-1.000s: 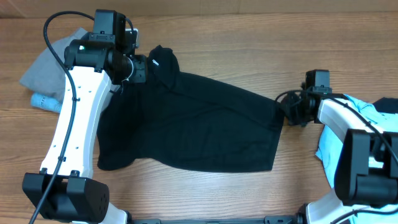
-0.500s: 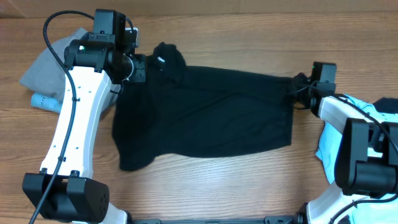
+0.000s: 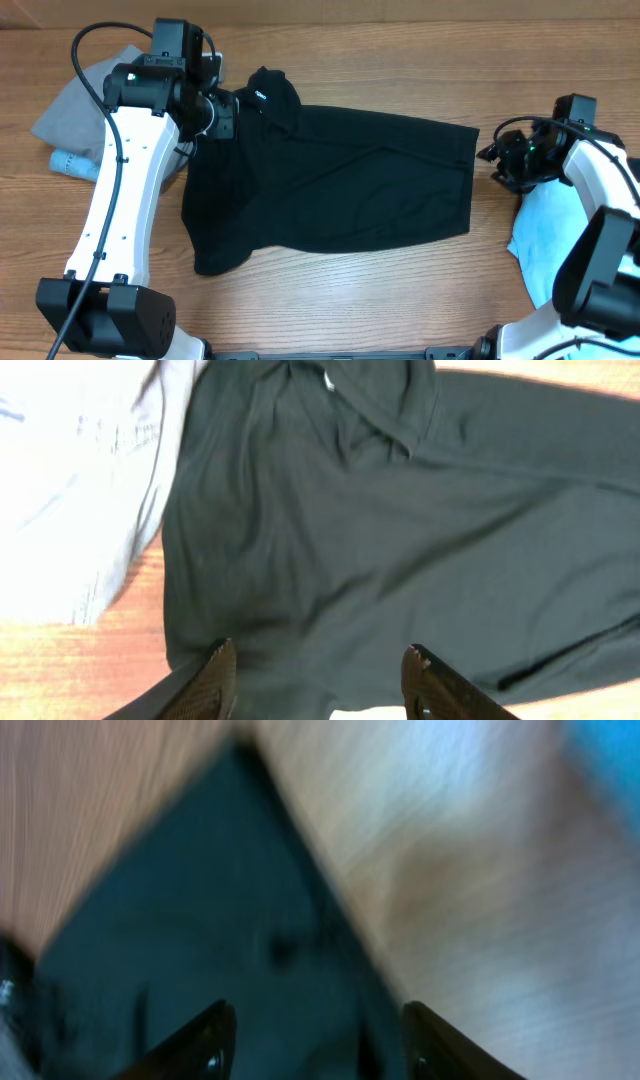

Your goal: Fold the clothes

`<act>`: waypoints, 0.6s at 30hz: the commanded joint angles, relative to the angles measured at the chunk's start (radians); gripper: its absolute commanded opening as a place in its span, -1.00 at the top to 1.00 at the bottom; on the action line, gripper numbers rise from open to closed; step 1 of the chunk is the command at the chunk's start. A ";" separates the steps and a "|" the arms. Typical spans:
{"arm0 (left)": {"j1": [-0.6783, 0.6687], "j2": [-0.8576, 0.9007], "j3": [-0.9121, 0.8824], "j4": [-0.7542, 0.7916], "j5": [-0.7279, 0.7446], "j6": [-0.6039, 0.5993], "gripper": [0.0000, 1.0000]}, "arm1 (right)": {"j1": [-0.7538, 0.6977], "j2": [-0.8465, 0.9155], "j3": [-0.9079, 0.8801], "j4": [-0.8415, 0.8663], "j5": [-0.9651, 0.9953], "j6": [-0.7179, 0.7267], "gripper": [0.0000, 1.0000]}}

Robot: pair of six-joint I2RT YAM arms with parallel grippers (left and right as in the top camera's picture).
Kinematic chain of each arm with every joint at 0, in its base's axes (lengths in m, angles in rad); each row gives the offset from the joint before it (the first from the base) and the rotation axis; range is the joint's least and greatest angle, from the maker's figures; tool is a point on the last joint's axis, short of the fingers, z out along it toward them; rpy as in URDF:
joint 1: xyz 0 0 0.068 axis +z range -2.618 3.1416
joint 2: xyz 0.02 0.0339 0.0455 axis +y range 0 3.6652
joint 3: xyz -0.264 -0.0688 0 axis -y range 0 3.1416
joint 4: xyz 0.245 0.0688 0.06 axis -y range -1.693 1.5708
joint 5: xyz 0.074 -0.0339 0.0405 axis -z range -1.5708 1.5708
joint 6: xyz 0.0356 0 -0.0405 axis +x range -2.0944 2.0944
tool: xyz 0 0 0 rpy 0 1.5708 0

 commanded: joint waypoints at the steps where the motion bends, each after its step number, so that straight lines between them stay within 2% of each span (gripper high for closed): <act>1: 0.000 -0.005 0.003 -0.043 0.014 0.015 -0.21 | 0.065 -0.052 0.025 -0.126 -0.095 -0.084 -0.11; 4: 0.000 -0.005 0.003 -0.072 0.006 0.015 -0.25 | 0.133 -0.051 0.002 -0.156 -0.026 -0.127 -0.11; 8: 0.000 -0.005 0.003 -0.080 -0.006 0.015 -0.29 | 0.229 -0.035 -0.048 -0.111 0.188 -0.127 -0.11; 12: 0.000 -0.005 0.003 -0.075 -0.016 0.016 -0.45 | 0.279 -0.009 -0.104 -0.043 0.221 -0.127 -0.13; 15: 0.000 -0.005 0.003 -0.074 -0.016 0.016 -0.49 | 0.283 -0.005 -0.141 0.004 0.265 -0.127 -0.11; 18: 0.000 -0.005 0.003 -0.071 -0.016 0.027 -0.50 | 0.285 -0.005 -0.178 0.060 0.174 -0.158 -0.07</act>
